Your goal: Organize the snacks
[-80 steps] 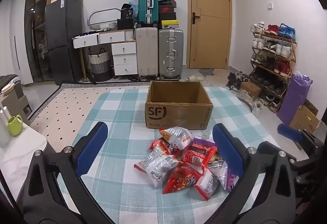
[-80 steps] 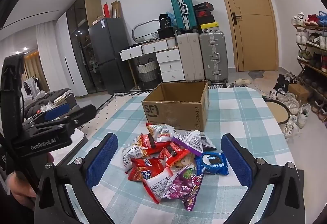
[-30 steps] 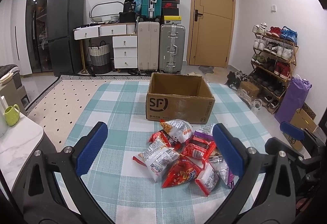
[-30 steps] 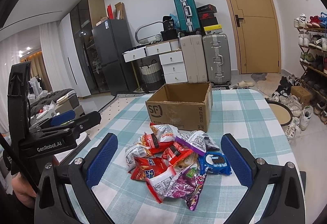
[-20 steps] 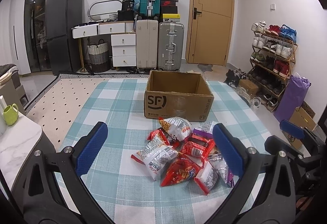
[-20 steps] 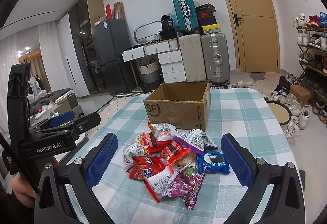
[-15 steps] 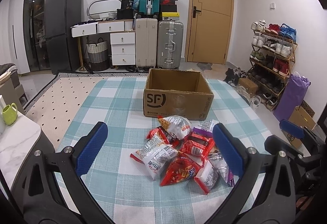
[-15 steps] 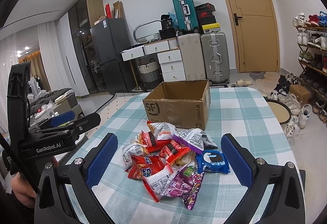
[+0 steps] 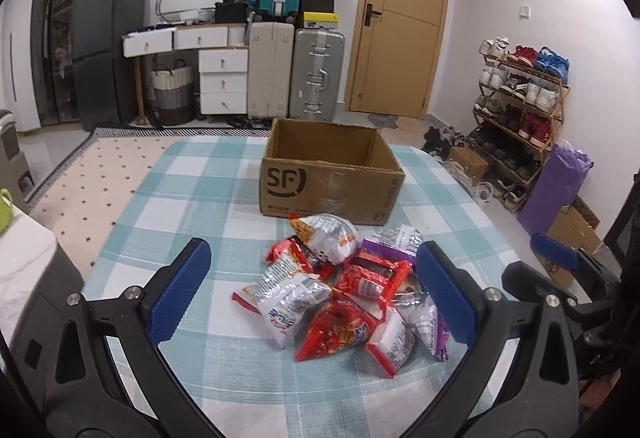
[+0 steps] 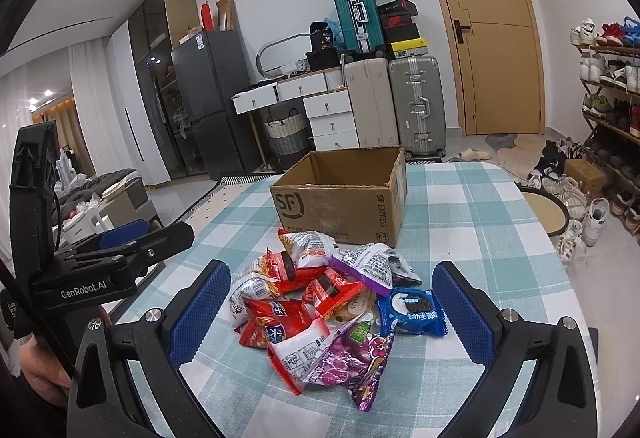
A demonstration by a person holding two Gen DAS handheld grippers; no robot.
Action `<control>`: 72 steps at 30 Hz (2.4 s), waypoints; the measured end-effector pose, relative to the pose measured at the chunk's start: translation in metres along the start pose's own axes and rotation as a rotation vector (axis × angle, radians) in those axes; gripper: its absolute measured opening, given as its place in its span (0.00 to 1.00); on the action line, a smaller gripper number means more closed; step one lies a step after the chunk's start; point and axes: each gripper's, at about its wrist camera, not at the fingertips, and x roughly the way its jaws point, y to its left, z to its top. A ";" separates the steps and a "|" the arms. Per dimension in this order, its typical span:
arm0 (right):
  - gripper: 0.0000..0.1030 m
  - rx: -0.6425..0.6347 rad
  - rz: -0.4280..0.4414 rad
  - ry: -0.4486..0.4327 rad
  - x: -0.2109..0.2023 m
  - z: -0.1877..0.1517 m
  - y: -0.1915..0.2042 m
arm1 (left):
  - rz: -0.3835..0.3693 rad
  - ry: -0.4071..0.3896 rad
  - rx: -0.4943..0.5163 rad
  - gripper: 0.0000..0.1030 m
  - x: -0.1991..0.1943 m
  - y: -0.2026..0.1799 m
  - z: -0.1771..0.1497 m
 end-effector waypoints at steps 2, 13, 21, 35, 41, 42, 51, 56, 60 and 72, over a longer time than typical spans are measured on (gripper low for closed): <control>1.00 0.003 -0.004 0.005 0.005 -0.002 -0.003 | -0.055 0.018 -0.019 0.99 0.006 0.003 -0.004; 1.00 0.074 -0.001 0.064 0.037 -0.019 -0.034 | -0.137 0.171 -0.035 0.99 0.072 0.007 -0.043; 1.00 0.054 0.001 0.098 0.058 -0.033 -0.041 | -0.161 0.286 -0.117 0.99 0.122 0.015 -0.058; 1.00 0.114 -0.011 0.140 0.083 -0.047 -0.069 | -0.191 0.286 -0.263 0.81 0.161 0.015 -0.056; 1.00 0.119 0.000 0.148 0.086 -0.050 -0.071 | -0.186 0.333 -0.222 0.46 0.156 0.003 -0.061; 1.00 0.118 0.001 0.150 0.085 -0.050 -0.070 | -0.185 0.344 -0.214 0.45 0.155 0.002 -0.063; 1.00 0.119 0.001 0.143 0.080 -0.052 -0.071 | -0.198 0.345 -0.198 0.33 0.156 -0.002 -0.064; 1.00 0.110 0.002 0.143 0.075 -0.052 -0.066 | -0.212 0.343 -0.177 0.29 0.150 -0.004 -0.067; 1.00 0.102 -0.002 0.135 0.070 -0.049 -0.063 | -0.230 0.336 -0.168 0.27 0.140 -0.003 -0.070; 1.00 0.097 -0.016 0.120 0.047 -0.046 -0.052 | -0.259 0.267 -0.157 0.25 0.096 0.009 -0.066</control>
